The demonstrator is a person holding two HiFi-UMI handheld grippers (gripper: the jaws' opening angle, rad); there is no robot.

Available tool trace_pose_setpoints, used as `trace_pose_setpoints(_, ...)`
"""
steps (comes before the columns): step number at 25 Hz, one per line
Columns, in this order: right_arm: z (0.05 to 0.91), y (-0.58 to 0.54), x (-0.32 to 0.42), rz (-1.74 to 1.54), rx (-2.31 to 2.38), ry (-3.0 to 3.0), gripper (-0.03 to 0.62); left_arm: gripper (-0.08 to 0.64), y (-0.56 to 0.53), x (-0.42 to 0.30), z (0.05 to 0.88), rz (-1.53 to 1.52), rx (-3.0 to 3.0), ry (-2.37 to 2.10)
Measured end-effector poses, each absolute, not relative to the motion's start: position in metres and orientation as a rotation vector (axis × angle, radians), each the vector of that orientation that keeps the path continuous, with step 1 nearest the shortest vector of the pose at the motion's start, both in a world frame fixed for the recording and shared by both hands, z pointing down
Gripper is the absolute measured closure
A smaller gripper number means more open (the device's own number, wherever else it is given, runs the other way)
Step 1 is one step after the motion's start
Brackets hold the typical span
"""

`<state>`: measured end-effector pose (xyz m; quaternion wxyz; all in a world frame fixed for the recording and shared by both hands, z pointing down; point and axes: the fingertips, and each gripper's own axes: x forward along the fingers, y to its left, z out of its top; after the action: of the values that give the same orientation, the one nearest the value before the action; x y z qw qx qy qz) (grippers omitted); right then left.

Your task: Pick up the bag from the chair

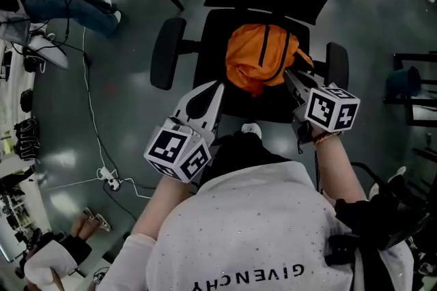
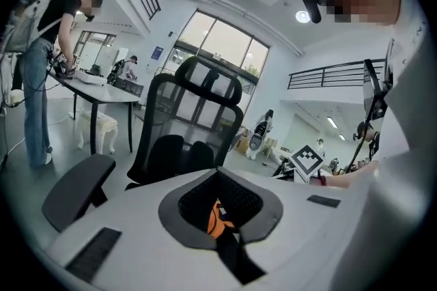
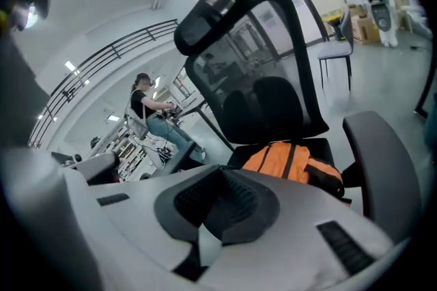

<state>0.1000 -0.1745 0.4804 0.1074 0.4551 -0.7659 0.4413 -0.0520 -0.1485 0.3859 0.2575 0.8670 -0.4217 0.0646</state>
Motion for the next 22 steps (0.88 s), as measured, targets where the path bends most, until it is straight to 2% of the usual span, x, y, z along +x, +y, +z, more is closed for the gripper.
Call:
trace_pose_setpoints(12, 0.572, -0.168, 0.121, 1.593, 1.543, -2.044, 0.588, 0.554, -0.169, -0.027, 0.488, 0.281, 2.201, -0.938)
trace_pose_setpoints(22, 0.628, -0.185, 0.162, 1.420, 1.843, -1.805, 0.588, 0.554, -0.194, -0.004, 0.545, 0.422, 2.197, -0.763)
